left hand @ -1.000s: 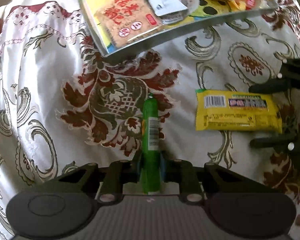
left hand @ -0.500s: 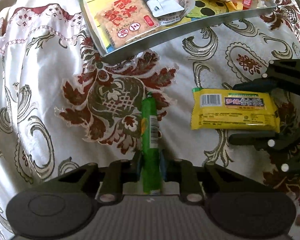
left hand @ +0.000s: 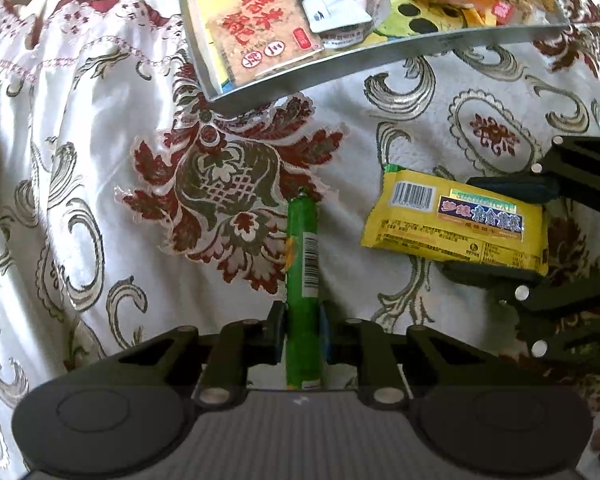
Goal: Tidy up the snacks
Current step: 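Lift and carry green tube toward tray while right tool carries yellow packet there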
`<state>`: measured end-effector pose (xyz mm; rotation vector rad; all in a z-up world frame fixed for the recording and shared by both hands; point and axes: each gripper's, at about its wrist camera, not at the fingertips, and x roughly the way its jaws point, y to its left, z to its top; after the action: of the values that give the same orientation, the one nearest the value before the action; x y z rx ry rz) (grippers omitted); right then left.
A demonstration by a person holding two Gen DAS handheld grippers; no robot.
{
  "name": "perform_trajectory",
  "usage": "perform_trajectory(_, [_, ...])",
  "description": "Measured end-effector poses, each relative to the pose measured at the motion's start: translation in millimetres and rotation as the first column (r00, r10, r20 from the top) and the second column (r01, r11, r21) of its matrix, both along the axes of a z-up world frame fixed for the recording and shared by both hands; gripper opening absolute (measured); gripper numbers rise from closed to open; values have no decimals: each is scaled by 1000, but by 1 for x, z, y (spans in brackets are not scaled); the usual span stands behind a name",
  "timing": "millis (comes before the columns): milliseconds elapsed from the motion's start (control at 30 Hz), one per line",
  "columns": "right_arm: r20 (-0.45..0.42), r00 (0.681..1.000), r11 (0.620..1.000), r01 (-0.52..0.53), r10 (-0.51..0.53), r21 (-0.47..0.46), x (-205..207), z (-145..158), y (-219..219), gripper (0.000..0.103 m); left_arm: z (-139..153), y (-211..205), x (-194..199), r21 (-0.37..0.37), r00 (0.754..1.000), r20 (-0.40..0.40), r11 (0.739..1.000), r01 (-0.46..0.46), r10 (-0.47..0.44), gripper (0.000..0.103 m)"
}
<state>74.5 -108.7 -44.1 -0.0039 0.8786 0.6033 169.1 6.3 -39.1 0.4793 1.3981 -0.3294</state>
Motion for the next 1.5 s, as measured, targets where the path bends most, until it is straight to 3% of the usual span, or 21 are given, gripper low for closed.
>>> perform_trajectory(167, [78, 997, 999, -8, 12, -54, -8, 7, 2, 51, 14, -7, -9, -23, 1000, 14, 1000, -17, 18, 19])
perform_trajectory(433, [133, 991, 996, 3, 9, -88, -14, 17, 0, 51, 23, -16, -15, -45, 998, 58, 999, -18, 21, 19])
perform_trajectory(867, [188, 981, 995, 64, -48, -81, -14, 32, -13, 51, 45, -24, 0, -112, 990, 112, 991, -75, 88, 19])
perform_trajectory(1300, [236, 956, 982, 186, -176, -22, -9, 45, -34, 51, 80, -35, 18, -212, 951, 252, 969, -127, 180, 19])
perform_trajectory(1500, [250, 920, 953, 295, -302, 64, 0, 50, -55, 51, 89, -51, 35, -245, 924, 311, 958, -149, 223, 19])
